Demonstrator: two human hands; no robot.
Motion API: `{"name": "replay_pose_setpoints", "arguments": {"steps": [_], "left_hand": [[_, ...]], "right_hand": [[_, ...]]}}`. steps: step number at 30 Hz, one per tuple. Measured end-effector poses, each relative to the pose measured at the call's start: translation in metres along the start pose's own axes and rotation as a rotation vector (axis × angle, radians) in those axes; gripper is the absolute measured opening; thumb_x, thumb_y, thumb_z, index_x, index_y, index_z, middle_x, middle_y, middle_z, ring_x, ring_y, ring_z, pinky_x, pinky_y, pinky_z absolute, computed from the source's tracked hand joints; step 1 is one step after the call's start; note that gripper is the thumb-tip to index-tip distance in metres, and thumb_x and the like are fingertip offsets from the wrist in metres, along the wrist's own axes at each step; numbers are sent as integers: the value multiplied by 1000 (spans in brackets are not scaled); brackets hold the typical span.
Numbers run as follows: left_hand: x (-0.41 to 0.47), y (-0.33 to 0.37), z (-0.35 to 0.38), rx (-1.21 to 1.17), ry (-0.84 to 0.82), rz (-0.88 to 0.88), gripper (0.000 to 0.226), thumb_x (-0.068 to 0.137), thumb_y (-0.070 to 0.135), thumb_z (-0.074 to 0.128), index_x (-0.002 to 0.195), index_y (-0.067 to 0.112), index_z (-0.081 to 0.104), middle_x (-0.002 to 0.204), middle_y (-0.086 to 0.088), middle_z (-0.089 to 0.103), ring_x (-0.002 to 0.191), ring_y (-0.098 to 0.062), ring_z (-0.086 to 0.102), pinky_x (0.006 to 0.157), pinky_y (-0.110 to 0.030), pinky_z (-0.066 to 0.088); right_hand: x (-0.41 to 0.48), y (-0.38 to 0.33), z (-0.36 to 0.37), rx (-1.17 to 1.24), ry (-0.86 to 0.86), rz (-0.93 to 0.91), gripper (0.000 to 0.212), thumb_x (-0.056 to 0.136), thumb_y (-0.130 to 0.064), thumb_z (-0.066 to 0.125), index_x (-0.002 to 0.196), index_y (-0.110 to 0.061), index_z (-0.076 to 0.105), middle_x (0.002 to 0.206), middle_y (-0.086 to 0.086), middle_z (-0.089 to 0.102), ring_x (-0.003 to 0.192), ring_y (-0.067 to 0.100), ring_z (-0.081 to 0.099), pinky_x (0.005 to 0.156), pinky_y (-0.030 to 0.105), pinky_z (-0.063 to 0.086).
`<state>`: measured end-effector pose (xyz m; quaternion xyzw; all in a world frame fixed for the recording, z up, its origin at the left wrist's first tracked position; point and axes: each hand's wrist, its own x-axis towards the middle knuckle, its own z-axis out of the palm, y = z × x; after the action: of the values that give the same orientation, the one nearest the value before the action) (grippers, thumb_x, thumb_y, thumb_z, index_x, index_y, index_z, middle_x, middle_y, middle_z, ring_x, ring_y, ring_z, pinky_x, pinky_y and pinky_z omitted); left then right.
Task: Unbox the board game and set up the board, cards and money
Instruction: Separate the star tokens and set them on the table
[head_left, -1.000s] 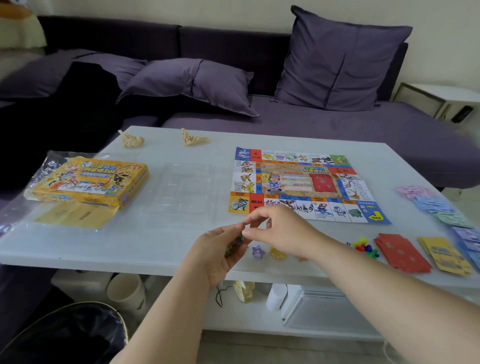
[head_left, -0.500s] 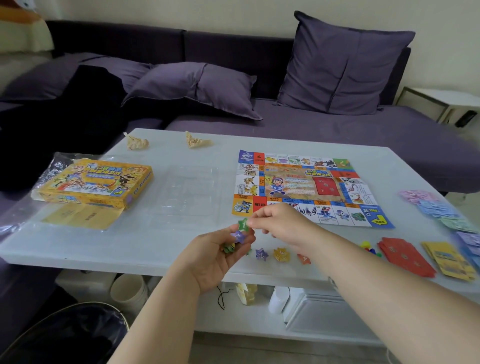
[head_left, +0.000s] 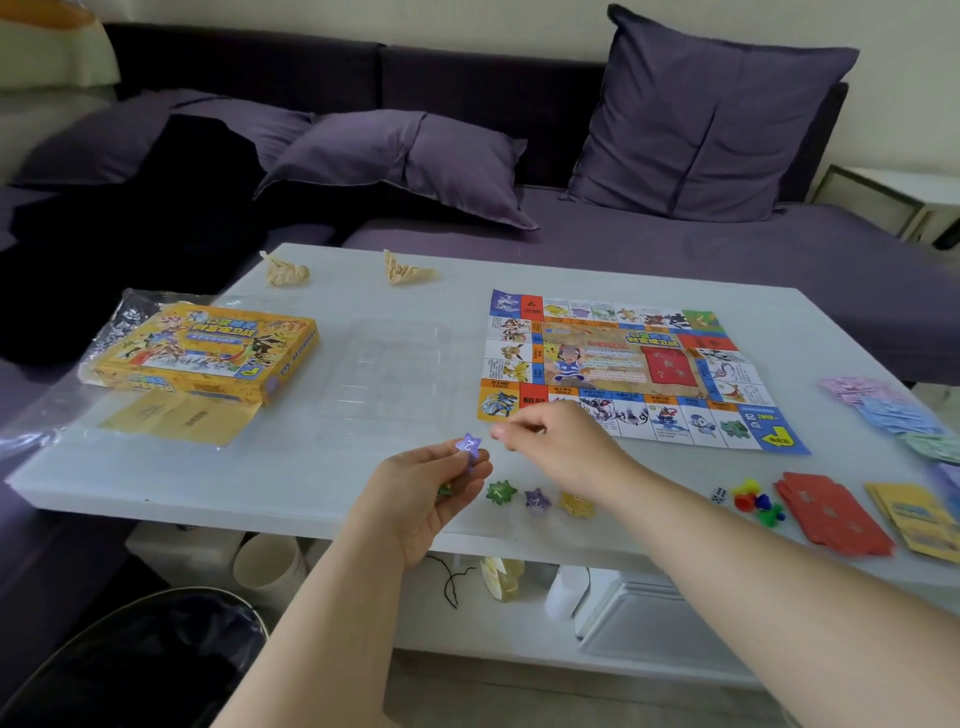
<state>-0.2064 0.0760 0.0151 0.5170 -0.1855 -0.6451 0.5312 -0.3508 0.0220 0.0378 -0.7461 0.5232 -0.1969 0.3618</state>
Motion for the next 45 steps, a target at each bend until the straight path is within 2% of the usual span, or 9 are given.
{"name": "replay_pose_setpoints", "arguments": {"steps": [8, 15, 18, 22, 24, 29, 35, 42, 45], "left_hand": [[-7, -3, 12, 16, -89, -62, 14, 93, 4, 53, 94, -3, 66, 81, -13, 67, 66, -14, 67, 59, -21, 57], [-7, -2, 12, -50, -75, -111, 20, 90, -13, 44, 95, -3, 61, 84, -17, 70, 73, -22, 70, 64, -26, 59], [-5, -5, 14, -27, -80, -113, 18, 90, -12, 47, 97, -3, 61, 79, -17, 72, 66, -19, 71, 61, -25, 59], [-3, -9, 16, 15, -114, -111, 26, 91, -9, 48, 115, -6, 59, 85, -19, 70, 66, -17, 71, 55, -21, 56], [-2, -10, 17, 28, -120, -107, 28, 90, -9, 50, 117, -6, 59, 86, -18, 70, 67, -15, 70, 55, -20, 55], [-6, -11, 20, 23, -139, -78, 21, 92, -8, 47, 104, -6, 63, 85, -20, 69, 72, -20, 70, 62, -24, 59], [-5, -2, 15, -259, -53, -109, 15, 93, 1, 52, 99, -6, 63, 84, -17, 72, 71, -22, 72, 62, -30, 60], [-8, 6, 10, -436, -43, -169, 31, 94, -6, 30, 115, -7, 52, 102, -21, 63, 94, -29, 63, 80, -41, 51], [-9, 5, 10, -389, -32, -167, 39, 93, -11, 23, 120, -7, 50, 104, -20, 62, 93, -28, 61, 85, -43, 44]], "right_hand": [[-2, -4, -13, 110, -113, 122, 13, 85, -29, 69, 87, -17, 69, 76, -16, 60, 67, -1, 50, 60, 16, 37], [-10, 7, -26, 199, -105, 159, 6, 86, -21, 68, 80, -22, 70, 76, -13, 67, 59, -4, 50, 60, 16, 37], [-13, 6, -23, 96, -105, 110, 10, 88, -20, 66, 95, -20, 72, 87, -11, 68, 80, -2, 61, 66, 15, 42], [-16, 2, -16, 31, -140, 72, 20, 88, -19, 65, 106, -15, 72, 105, -3, 70, 99, 10, 63, 91, 25, 48], [-16, 0, -16, -24, -176, 62, 18, 90, -21, 64, 104, -16, 74, 104, -2, 71, 97, 11, 63, 89, 26, 48], [-14, -4, -17, -81, -210, 22, 13, 90, -21, 63, 96, -17, 74, 90, -7, 66, 73, -5, 52, 62, 8, 36], [-10, 9, -31, 137, -51, 83, 3, 86, -20, 68, 88, -18, 67, 89, -1, 73, 91, 11, 67, 89, 25, 48], [-12, 27, -11, -183, -192, 94, 9, 84, -14, 69, 92, -16, 71, 85, -5, 66, 79, 7, 60, 69, 15, 45], [-10, 30, -9, -246, -148, 110, 24, 85, -19, 69, 109, -17, 69, 109, -3, 66, 100, 10, 59, 84, 20, 43]]}}
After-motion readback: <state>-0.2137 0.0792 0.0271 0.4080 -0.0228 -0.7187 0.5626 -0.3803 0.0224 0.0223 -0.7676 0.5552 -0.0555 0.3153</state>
